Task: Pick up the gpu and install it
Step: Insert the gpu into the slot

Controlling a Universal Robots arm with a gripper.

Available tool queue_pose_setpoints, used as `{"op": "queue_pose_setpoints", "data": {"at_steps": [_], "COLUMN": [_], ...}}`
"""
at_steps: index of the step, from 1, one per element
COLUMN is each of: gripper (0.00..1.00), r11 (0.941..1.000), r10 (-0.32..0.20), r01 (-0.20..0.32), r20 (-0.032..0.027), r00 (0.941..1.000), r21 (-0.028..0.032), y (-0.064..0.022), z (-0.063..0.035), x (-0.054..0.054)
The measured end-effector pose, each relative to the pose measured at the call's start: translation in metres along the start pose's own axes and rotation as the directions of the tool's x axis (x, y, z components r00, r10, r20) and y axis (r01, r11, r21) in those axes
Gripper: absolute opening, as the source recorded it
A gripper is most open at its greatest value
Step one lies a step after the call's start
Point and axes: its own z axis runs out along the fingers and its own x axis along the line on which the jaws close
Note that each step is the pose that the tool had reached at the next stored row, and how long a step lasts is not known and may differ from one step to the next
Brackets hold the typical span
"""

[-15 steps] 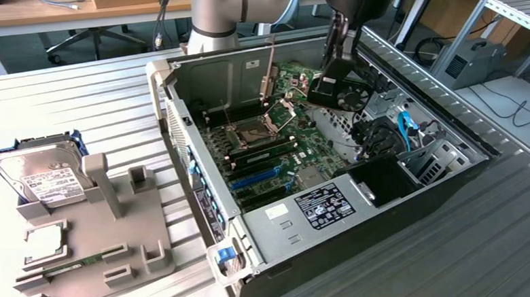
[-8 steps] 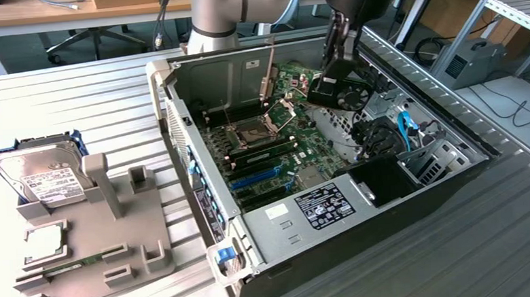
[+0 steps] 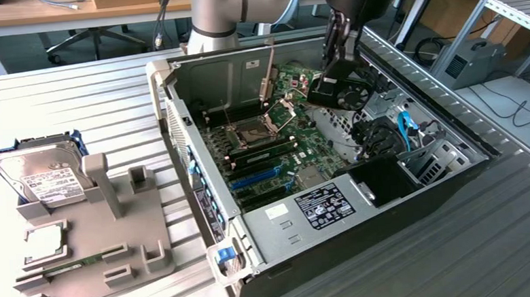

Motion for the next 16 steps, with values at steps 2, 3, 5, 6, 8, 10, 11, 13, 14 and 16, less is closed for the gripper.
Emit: {"op": "queue_pose_setpoints", "data": {"at_steps": [2,3,5,6,8,10,11,13,14,16], "gripper": [0.26,0.26,0.26,0.26,0.26,0.26,0.26,0.26,0.26,0.26], "r11": [1.0000,1.0000,0.9999,0.9998,0.9997,0.9995,0.9994,0.9992,0.9990,0.9987], "r10": [-0.006,-0.009,-0.015,-0.018,-0.024,-0.031,-0.034,-0.041,-0.044,-0.050], "r01": [0.006,0.009,0.015,0.018,0.024,0.031,0.034,0.041,0.044,0.050], "r20": [-0.0001,-0.0002,-0.0004,-0.0005,-0.0009,-0.0010,-0.0010,-0.0010,-0.0011,-0.0013], "r00": [1.0000,1.0000,0.9999,0.9998,0.9997,0.9995,0.9994,0.9992,0.9990,0.9987], "r21": [-0.0001,-0.0002,-0.0003,-0.0004,-0.0005,-0.0007,-0.0008,-0.0010,-0.0011,-0.0013], "y": [0.0000,0.0000,0.0000,0.0000,0.0000,0.0000,0.0000,0.0000,0.0000,0.0000], "z": [0.0000,0.0000,0.0000,0.0000,-0.0001,-0.0001,-0.0001,0.0000,0.0000,0.0000], "x": [0.0000,0.0000,0.0000,0.0000,-0.0001,0.0000,0.0000,0.0000,0.0000,0.0000]}}
